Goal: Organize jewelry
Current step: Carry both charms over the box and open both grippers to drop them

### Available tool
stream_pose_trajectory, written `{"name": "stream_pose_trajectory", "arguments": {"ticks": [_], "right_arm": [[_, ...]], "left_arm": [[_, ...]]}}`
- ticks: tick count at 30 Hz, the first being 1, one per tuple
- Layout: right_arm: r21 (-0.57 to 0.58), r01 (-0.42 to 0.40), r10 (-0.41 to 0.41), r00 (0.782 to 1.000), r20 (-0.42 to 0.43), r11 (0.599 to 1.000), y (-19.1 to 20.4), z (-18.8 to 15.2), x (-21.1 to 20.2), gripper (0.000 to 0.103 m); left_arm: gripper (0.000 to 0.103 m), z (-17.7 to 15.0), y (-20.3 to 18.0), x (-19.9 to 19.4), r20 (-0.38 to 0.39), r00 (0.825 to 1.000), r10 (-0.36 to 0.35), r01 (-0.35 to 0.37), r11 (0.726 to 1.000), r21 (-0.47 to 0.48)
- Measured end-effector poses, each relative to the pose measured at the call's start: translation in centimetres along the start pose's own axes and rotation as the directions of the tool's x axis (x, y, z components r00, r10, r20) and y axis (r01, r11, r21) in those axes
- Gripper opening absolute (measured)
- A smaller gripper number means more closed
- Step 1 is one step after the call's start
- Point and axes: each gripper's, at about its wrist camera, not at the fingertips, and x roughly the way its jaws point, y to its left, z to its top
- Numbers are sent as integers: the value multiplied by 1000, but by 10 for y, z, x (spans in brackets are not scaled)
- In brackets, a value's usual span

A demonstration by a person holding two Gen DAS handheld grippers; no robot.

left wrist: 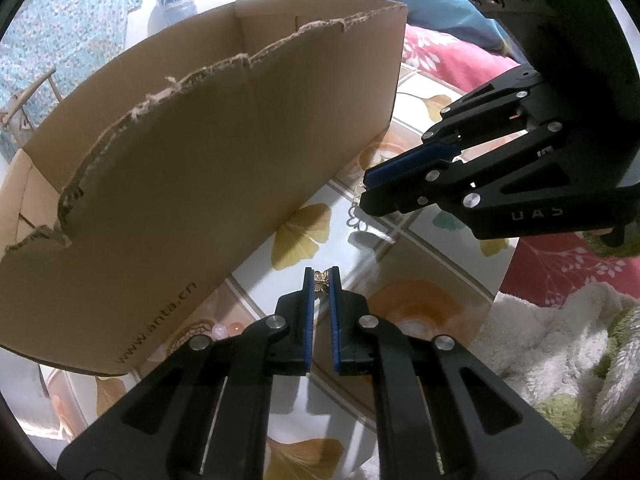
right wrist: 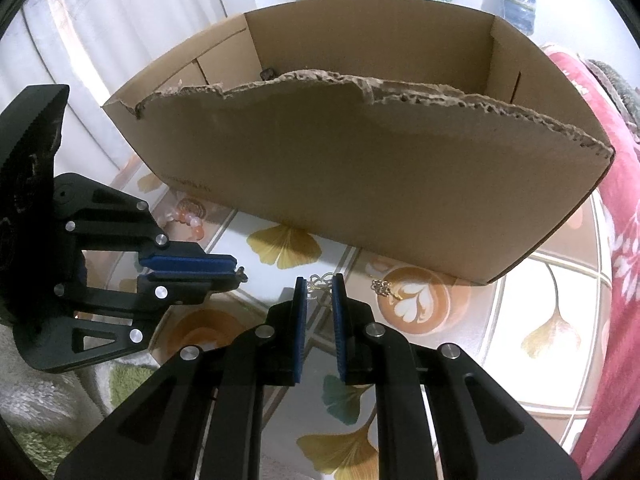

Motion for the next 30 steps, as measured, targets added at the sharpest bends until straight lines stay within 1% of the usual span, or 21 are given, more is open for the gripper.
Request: {"name": "stream_pose_trajectory", "arguments": {"ticks": [6, 9, 13, 14, 17, 18, 20, 22, 24, 25, 27, 28, 29, 30], "right_arm": [[-4, 9, -9, 1000, 16, 1000, 3, -2, -8, 13], [-11, 16, -16, 999, 32, 1000, 7, -1, -18, 13], [-22, 5, -4, 996, 86, 1000, 15, 4, -51, 13], [-25, -4, 7, 995, 101, 1000, 17, 7, -59, 13], [-53, -23, 32, 986, 164, 998, 19, 20, -87, 13], [-66, -30, 42, 982, 183, 997, 20, 26, -94, 13], [-98, -36, 58, 972, 227, 995, 21, 44, -108, 13], [-123, -52, 81, 967, 241, 991, 17, 63, -111, 13], [-135, -63, 91, 972, 216, 989, 9, 82, -102, 13], [-134, -83, 105, 979, 172, 988, 2, 98, -89, 13], [-117, -112, 124, 987, 100, 987, -7, 115, -69, 13], [-87, -130, 133, 991, 31, 988, -16, 127, -50, 13], [-66, -131, 131, 991, -8, 989, -20, 134, -39, 13], [-57, -137, 134, 990, -44, 989, -23, 139, -29, 13]], "left_arm": [[6, 1, -1, -9, 16, 1000, 6, -6, 1000, -6], [6, 2, -4, -22, 47, 999, 13, -13, 1000, -4], [6, 11, -1, -51, 113, 994, 5, -3, 1000, -13], [6, 14, 0, -58, 129, 992, 1, 1, 1000, -19], [6, 27, 10, -88, 210, 978, -13, 19, 999, -30], [6, 31, 15, -94, 226, 974, -15, 23, 999, -32], [6, 40, 20, -106, 260, 965, -19, 30, 999, -37], [6, 51, 32, -114, 285, 958, -23, 40, 998, -51], [6, 63, 44, -108, 270, 962, -35, 58, 995, -77], [6, 71, 53, -99, 241, 969, -55, 79, 993, -92], [6, 84, 67, -79, 182, 980, -81, 107, 985, -137], [6, 89, 74, -68, 146, 984, -107, 130, 979, -159], [6, 95, 84, -53, 103, 984, -142, 160, 968, -195], [6, 97, 90, -41, 72, 985, -160, 172, 958, -230]]}}
